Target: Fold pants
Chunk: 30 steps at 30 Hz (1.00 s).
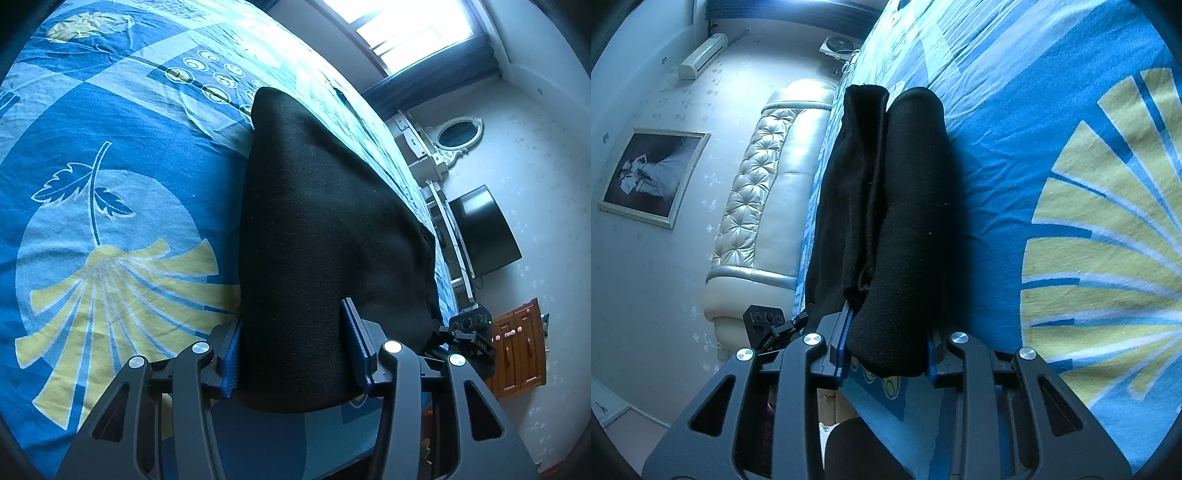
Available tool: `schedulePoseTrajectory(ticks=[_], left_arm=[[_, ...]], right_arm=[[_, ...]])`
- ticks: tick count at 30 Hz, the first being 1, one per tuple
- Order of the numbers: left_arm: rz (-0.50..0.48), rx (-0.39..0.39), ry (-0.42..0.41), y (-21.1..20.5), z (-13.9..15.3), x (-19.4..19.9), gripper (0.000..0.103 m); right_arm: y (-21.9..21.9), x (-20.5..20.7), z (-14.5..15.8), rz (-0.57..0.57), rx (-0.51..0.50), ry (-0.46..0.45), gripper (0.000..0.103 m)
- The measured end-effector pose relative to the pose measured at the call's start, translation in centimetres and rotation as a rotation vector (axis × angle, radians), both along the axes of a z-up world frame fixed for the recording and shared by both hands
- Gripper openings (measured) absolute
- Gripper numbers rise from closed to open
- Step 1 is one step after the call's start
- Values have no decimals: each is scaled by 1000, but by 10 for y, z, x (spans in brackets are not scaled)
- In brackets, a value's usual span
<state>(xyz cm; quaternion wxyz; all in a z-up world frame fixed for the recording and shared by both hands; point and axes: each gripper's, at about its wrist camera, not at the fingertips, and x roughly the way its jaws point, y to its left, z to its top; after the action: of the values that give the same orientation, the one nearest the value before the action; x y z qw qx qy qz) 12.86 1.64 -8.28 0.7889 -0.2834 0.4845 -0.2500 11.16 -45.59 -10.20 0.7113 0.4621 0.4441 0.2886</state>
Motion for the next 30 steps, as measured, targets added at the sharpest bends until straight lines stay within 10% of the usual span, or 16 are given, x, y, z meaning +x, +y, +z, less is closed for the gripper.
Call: schedulePoseTrajectory(ticks=[11, 18, 23, 30], left_arm=[[-12, -31, 6, 5, -1, -7, 43], [-63, -95, -11, 17, -5, 2, 64], [-69, -109, -73, 38, 6, 18, 74], [-161, -58, -56, 24, -4, 59, 74]], right_arm=[[-7, -1, 2, 25, 13, 6, 29], [-12, 10, 7, 62, 45, 0, 75], [-29, 33, 29, 26, -67, -36, 84], [-8, 76, 21, 151, -99, -24, 73]])
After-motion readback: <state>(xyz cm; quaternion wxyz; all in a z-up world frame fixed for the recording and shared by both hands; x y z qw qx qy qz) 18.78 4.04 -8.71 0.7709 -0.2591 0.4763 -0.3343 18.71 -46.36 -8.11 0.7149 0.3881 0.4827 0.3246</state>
